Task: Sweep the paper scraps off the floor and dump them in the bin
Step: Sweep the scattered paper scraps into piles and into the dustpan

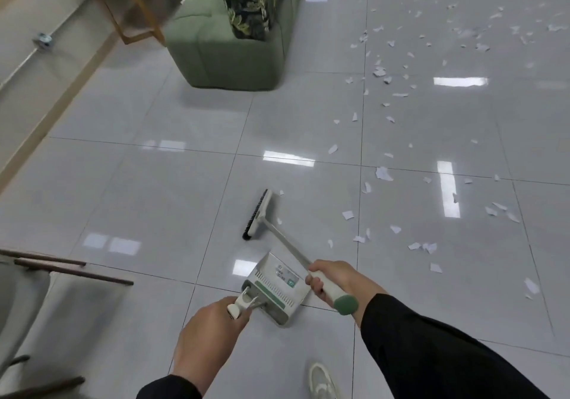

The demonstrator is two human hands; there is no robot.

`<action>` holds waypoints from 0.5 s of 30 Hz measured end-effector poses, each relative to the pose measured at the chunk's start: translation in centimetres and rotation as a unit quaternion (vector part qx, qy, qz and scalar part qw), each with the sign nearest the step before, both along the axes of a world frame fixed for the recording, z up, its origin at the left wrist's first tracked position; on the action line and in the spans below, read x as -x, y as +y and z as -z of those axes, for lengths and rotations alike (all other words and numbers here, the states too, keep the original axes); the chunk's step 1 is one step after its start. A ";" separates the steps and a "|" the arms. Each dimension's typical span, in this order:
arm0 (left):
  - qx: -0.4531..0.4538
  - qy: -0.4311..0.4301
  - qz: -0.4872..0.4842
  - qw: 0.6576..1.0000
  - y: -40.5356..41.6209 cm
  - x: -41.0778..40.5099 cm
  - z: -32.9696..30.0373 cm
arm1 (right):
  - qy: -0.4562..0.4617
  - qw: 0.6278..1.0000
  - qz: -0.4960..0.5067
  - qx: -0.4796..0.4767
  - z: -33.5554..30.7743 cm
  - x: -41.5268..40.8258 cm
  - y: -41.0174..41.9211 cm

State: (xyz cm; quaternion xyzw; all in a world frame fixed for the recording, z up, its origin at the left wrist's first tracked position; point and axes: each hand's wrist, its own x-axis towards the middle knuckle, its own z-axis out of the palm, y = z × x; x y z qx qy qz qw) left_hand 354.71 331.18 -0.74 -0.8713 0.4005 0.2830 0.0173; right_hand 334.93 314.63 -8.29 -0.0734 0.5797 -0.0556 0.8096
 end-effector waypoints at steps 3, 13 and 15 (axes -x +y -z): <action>0.002 0.000 -0.007 1.000 -1.4 -2.3 0.9 | 0.022 0.999 0.031 -0.006 1.6 1.3 -1.9; 0.013 0.055 0.068 0.996 -9.4 2.1 0.3 | 0.101 0.987 0.122 -0.022 -3.6 18.0 0.4; 0.014 0.060 0.088 0.994 -10.8 3.7 0.3 | 0.122 0.982 0.140 -0.023 -4.7 21.4 1.2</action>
